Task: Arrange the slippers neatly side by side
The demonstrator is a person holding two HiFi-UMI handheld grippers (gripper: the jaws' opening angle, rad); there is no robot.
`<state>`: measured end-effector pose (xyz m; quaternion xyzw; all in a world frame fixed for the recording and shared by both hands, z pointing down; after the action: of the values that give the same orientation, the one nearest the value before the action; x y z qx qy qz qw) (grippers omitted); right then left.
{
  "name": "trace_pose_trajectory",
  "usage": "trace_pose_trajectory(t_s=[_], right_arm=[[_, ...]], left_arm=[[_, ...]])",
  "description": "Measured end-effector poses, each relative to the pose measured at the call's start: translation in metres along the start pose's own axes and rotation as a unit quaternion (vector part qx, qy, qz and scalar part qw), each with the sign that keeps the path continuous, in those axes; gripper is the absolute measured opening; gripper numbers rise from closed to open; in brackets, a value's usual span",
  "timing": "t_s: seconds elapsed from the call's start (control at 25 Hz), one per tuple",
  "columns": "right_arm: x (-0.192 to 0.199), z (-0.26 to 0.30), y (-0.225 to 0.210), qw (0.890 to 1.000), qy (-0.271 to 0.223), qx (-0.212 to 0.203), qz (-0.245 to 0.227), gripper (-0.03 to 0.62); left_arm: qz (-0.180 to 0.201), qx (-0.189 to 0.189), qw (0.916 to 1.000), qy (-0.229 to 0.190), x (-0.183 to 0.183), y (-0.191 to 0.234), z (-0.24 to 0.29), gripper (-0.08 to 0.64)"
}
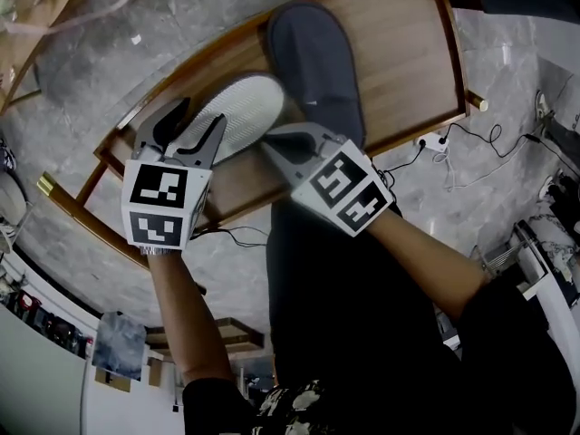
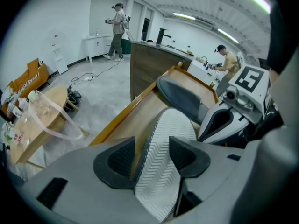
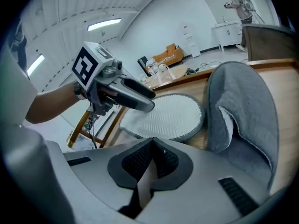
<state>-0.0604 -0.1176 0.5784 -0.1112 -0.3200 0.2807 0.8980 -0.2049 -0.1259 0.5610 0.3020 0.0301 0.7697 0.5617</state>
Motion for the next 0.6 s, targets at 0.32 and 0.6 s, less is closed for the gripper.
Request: trace_pose_trajectory(t_s=[0.32, 0.6], right_arm=[[-0.002, 0.005, 0.0, 1.0, 0.006, 0.02, 0.023, 0.0], [-0.002, 0.005, 0.007, 0.998, 0.004, 0.031, 0.049, 0.0]], left_arm=[[-0.005, 0.029, 0.9993, -0.025, 0.003, -0.014, -0.011, 0.097], [-0.018, 0.011, 0.998, -0.06, 0.016, -0.049, -0.035, 0.047]])
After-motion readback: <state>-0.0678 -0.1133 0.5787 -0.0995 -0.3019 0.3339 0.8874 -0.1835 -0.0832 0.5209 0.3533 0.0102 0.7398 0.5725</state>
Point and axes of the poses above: the fingertips, and each gripper's own axes: z forward along the fingers, y to its left, x out of its underside, the point moved 6 cm from there along -z, backward along the fingers, and after that the axes turned 12 degrees about x, right-handed, at the moved point
